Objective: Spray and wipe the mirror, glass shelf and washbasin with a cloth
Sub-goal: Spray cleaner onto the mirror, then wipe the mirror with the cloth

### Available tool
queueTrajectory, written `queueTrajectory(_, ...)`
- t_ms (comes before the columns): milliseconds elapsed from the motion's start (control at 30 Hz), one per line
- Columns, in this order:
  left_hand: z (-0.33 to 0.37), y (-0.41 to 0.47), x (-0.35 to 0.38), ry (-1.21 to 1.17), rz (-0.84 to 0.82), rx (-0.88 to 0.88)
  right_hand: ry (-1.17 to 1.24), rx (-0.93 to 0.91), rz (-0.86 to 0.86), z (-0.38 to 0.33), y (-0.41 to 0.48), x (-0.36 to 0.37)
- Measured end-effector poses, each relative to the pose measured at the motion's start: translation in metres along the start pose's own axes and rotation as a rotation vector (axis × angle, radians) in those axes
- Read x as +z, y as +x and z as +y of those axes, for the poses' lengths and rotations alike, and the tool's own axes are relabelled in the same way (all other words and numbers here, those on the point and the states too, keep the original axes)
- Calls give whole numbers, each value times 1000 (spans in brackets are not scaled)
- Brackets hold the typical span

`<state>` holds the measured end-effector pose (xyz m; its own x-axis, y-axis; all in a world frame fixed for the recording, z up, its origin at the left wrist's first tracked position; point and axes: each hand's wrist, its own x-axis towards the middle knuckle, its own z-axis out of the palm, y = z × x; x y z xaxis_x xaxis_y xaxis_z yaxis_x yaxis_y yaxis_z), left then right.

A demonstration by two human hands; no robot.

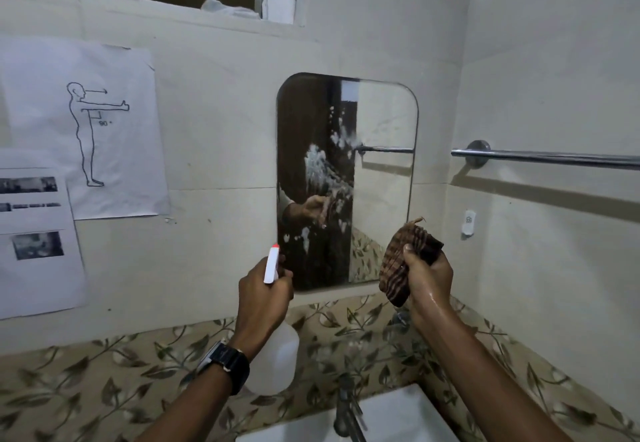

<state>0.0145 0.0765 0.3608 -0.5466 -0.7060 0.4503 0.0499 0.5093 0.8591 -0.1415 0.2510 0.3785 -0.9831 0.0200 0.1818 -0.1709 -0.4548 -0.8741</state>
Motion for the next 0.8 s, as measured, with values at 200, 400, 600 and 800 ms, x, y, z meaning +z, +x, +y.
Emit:
queueTrajectory(200, 34, 26, -20, -96, 59, 45, 349, 303, 6, -31, 40, 41)
queueTrajectory(400, 47, 51, -37, -190, 61, 39, -29, -226, 121, -85, 110, 94)
queueTrajectory(600, 56, 83, -39, -166, 60, 57, -438, -550, 169, -117, 179, 132)
queueTrajectory(800, 81, 121, -38, -185, 97, 104, -601, -737, 123, -104, 206, 164)
